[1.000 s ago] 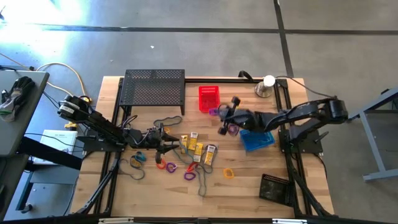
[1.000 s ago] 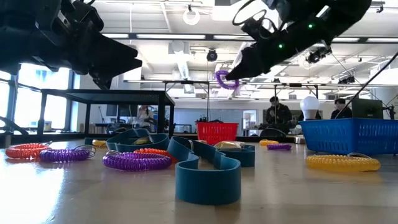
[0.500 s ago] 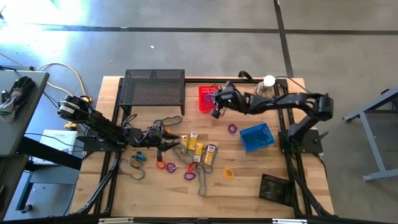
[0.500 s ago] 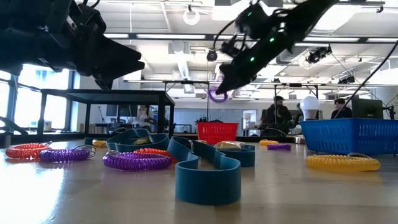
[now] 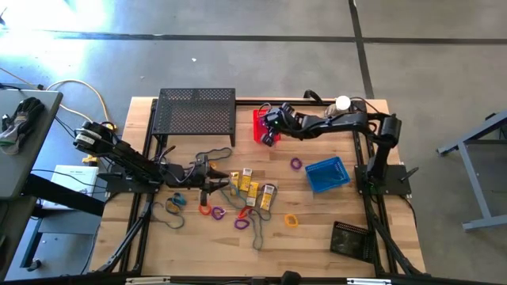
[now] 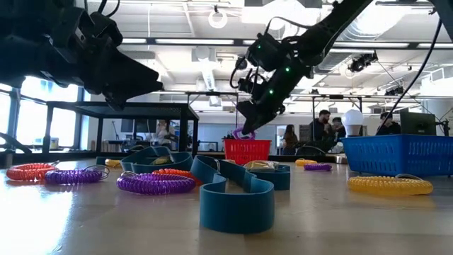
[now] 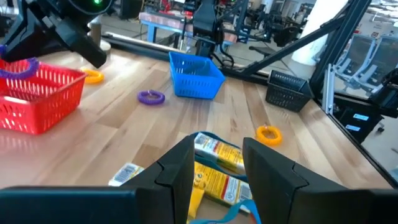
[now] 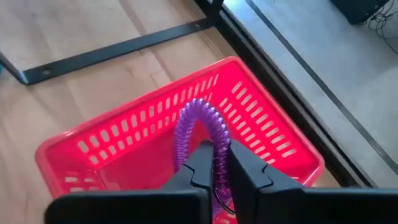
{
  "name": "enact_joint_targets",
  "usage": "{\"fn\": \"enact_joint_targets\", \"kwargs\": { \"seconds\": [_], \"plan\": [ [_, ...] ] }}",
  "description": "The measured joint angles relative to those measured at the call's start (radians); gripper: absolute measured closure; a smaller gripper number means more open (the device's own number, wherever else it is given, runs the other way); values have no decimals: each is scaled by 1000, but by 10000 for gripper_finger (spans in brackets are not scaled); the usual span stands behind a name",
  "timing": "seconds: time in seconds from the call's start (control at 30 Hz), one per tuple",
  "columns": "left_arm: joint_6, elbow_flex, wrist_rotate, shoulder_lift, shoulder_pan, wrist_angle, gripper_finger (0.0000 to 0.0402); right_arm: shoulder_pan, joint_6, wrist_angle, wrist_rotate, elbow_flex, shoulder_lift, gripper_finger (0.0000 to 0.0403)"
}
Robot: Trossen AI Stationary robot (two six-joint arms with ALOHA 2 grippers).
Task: Pick & Place Office Desk Supplies
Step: Put the violet spring keychain into the red bin, then put the blue rubber band into the blue bin
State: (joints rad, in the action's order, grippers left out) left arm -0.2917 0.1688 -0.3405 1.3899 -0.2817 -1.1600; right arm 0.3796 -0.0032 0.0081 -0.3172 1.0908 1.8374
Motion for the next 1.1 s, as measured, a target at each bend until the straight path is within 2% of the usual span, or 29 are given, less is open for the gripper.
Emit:
{"fn": "enact_joint_targets", "kwargs": {
  "seconds": [0.33,0.53,0.63,0.87,1.1],
  "plan": [
    [-8,0,0,0,0,1,269,0,0,3,-17,0,0,268],
    [-23,0,16,0,0,11,269,-47,-49,3,-140,0,-31,222],
    [-8,0,41,0,-1,48,269,-98,-54,-13,-179,0,-70,207],
    [4,0,38,0,-3,201,269,-253,-52,-92,-179,0,-136,198],
    [8,0,-15,0,-3,320,269,-390,19,-140,-178,-1,-138,198]
  ]
}}
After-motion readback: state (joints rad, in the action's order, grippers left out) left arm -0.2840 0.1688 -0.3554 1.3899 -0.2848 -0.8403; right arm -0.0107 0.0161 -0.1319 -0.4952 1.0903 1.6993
